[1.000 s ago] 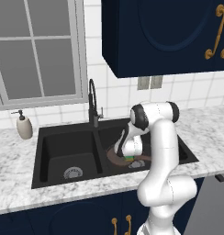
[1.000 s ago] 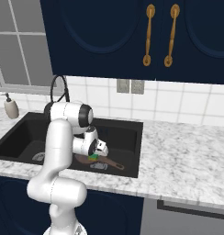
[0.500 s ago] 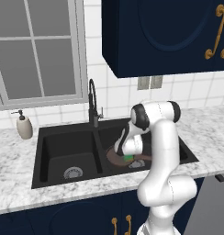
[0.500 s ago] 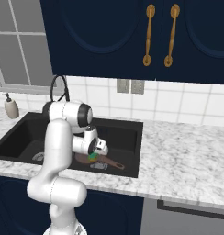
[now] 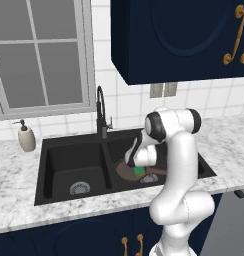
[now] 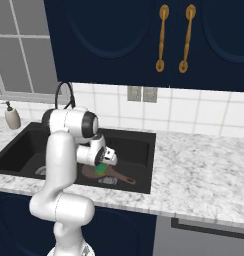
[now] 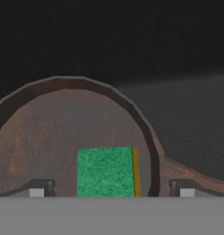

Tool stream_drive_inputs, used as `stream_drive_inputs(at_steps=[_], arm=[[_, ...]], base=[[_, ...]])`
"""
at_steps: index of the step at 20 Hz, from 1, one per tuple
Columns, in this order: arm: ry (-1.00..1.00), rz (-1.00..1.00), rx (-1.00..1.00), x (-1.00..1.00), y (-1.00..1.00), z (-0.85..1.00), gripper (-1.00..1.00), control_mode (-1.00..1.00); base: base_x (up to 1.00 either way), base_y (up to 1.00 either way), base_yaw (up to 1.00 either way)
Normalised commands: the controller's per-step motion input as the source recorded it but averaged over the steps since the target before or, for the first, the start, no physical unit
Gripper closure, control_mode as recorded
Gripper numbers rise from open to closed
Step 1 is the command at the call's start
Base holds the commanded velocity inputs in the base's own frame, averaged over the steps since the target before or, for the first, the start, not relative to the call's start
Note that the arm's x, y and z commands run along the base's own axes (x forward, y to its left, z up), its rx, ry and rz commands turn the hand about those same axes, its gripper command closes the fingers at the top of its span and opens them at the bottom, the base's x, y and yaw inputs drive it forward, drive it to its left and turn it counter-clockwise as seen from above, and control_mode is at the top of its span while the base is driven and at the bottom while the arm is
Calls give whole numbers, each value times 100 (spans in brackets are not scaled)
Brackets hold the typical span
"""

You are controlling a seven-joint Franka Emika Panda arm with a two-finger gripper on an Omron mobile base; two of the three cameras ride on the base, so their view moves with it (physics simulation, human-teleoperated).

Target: Pick the pan and sponge and place them into the sink. Then turn on the water.

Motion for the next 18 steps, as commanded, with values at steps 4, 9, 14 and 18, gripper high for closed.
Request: stream_drive_inputs(at_steps=[4, 9, 14, 18], arm=[[-23, 0, 1, -21, 0, 31, -100, -100], [-15, 0, 1, -21, 0, 69, -100, -100], [-10, 0, 0, -26, 0, 78, -100, -100], [-8, 0, 0, -24, 0, 79, -100, -100]], base=[[0, 0, 0], [0, 0, 0], [0, 0, 0], [0, 0, 0]])
